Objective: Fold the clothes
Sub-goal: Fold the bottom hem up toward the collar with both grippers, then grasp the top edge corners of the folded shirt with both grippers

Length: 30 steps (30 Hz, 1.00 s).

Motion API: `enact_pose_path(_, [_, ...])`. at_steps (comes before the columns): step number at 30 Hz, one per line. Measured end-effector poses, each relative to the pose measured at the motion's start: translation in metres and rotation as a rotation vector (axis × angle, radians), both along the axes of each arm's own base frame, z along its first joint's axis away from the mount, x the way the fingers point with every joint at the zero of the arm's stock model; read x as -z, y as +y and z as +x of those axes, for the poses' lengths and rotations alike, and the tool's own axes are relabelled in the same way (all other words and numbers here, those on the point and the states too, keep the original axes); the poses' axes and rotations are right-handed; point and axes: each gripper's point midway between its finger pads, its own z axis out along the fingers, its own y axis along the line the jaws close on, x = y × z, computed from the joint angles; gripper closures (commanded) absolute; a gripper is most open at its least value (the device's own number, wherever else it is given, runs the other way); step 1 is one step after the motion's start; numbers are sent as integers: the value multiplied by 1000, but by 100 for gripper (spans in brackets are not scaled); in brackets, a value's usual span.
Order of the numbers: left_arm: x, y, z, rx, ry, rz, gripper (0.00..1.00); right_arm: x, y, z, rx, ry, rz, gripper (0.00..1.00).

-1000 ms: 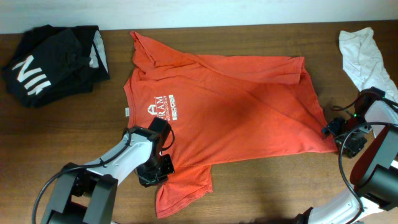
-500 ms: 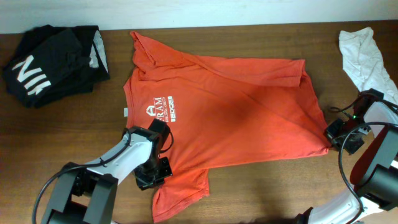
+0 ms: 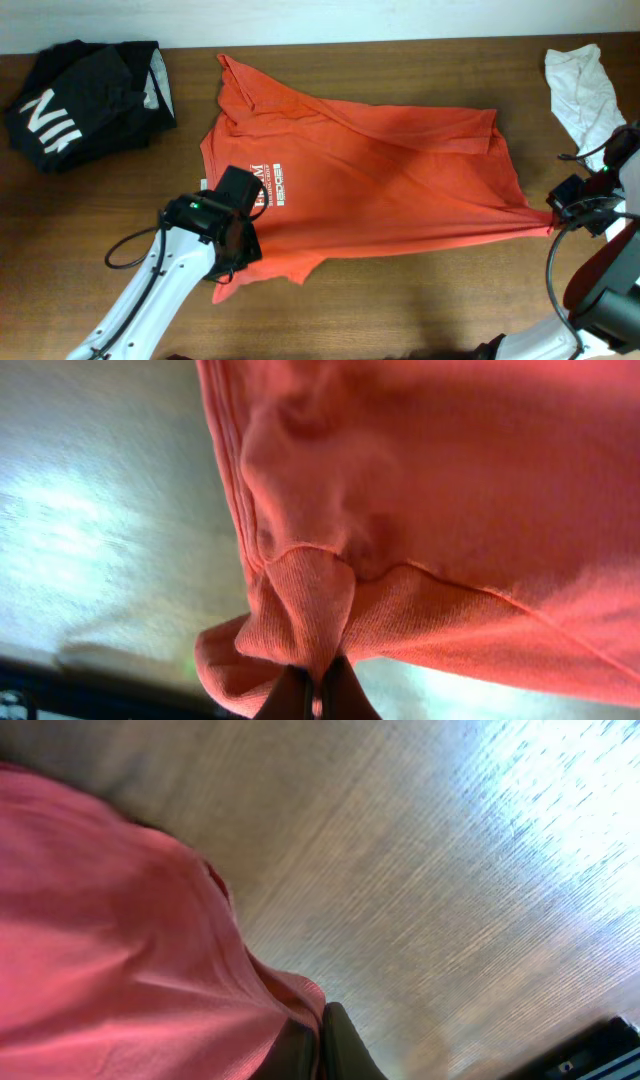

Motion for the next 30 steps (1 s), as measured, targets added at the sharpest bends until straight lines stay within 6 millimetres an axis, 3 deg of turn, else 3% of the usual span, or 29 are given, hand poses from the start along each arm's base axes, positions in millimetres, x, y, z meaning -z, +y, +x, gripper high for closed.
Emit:
enact_pose_path(10, [-18,31,107,-116,-391,22,99,-14,29,84,-150,-290,-31,96])
enact_pose_path(14, [-6,32,126,-93,-408,43,99,-20,42,116,-227,-373,-94,96])
enact_pose_path(18, [10,29,146,-82,-428,52,99,-28,34,138,-239,-452,-161,96])
enact_pose_path(24, [41,24,171,-81,-440,56,99,-38,22,159,-236,-533,-237,96])
enact_pose_path(27, [46,24,180,-84,-462,59,99,-35,21,164,-240,-538,-243,96])
enact_pose_path(28, [46,23,185,-87,-479,58,94,-27,21,168,-243,-536,-244,92])
enact_pose_path(29, [46,23,189,-89,-493,58,76,-21,20,170,-243,-530,-241,79])
enact_pose_path(30, [45,22,194,-92,-513,57,57,-17,20,172,-245,-531,-241,56])
